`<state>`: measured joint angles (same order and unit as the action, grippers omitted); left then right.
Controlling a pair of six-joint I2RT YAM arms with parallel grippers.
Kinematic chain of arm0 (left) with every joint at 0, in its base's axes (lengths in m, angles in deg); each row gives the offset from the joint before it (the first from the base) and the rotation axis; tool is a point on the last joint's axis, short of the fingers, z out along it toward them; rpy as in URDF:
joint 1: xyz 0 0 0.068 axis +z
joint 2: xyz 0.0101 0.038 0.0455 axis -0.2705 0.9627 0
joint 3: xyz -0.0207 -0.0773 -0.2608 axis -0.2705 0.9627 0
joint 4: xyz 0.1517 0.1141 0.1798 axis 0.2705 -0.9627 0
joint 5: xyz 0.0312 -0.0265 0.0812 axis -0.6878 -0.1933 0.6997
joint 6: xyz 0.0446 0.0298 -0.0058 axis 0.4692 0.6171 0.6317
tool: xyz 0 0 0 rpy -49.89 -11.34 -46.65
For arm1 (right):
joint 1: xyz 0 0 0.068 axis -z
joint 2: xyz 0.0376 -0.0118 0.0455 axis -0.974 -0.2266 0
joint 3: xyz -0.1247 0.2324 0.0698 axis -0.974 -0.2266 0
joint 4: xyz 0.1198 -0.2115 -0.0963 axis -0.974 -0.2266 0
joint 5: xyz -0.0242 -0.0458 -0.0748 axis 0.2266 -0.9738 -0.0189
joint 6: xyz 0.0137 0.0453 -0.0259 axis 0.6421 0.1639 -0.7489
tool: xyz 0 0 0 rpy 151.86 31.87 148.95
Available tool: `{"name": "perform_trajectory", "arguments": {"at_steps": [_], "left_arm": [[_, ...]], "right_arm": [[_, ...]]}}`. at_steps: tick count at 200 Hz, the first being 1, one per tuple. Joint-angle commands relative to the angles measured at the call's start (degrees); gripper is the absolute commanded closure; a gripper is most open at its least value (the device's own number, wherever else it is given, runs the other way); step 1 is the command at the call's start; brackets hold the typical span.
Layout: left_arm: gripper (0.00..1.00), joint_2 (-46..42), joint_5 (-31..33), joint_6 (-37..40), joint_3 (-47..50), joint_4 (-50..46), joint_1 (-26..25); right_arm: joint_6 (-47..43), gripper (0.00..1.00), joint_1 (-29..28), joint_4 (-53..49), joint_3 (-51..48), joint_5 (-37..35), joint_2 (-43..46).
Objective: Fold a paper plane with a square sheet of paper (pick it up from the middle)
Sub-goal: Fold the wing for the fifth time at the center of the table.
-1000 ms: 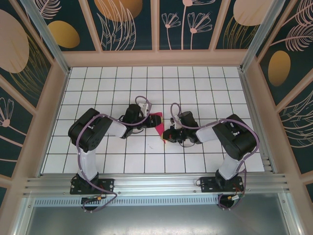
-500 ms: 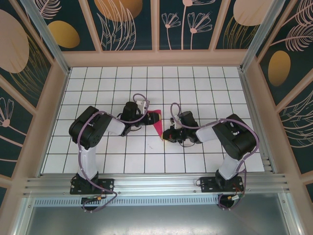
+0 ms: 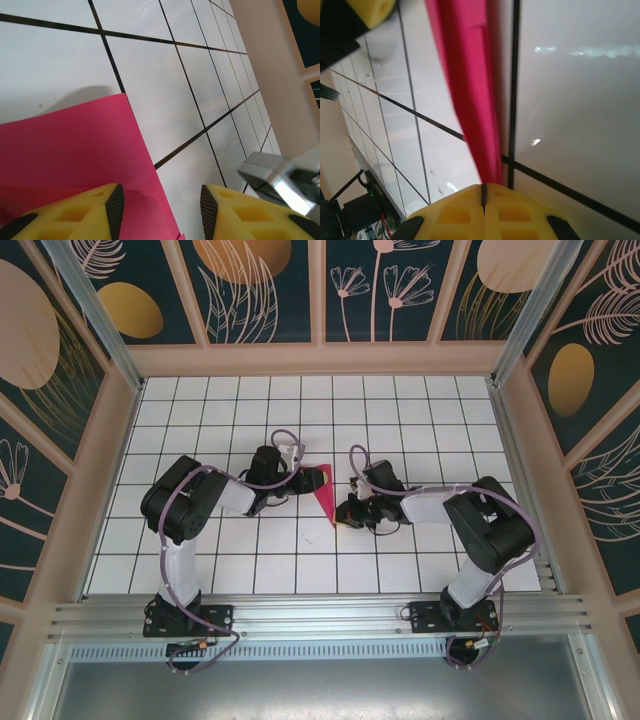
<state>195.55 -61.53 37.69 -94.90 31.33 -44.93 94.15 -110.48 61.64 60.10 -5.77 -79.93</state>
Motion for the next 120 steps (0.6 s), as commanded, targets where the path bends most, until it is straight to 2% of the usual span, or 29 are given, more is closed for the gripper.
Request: {"name": "perform_trajectory", "arguments": {"at_steps": [1,51,79,120], "left_arm": [[0.53,0.85,-0.60,-1.90,1.44,2.05,0.53],[0.53,0.79,-0.68,-2.33,1.09,2.08,0.49],[0.53,0.68,-0.42,-1.46,1.13,0.99,0.49],[0.52,0.07,2.04,1.53,-0.56,-3.77,0.52]], "right_arm": [[-0.87,1.00,-0.80,-5.71,5.51,-1.49,2.97],[-0.65,1.00,-2.54,-4.67,9.84,-1.62,-6.13],[-2.40,1.00,-2.31,-6.50,10.36,-4.00,-10.21],[-4.72,1.00,-2.54,-8.86,6.46,-4.07,-10.13]]}}
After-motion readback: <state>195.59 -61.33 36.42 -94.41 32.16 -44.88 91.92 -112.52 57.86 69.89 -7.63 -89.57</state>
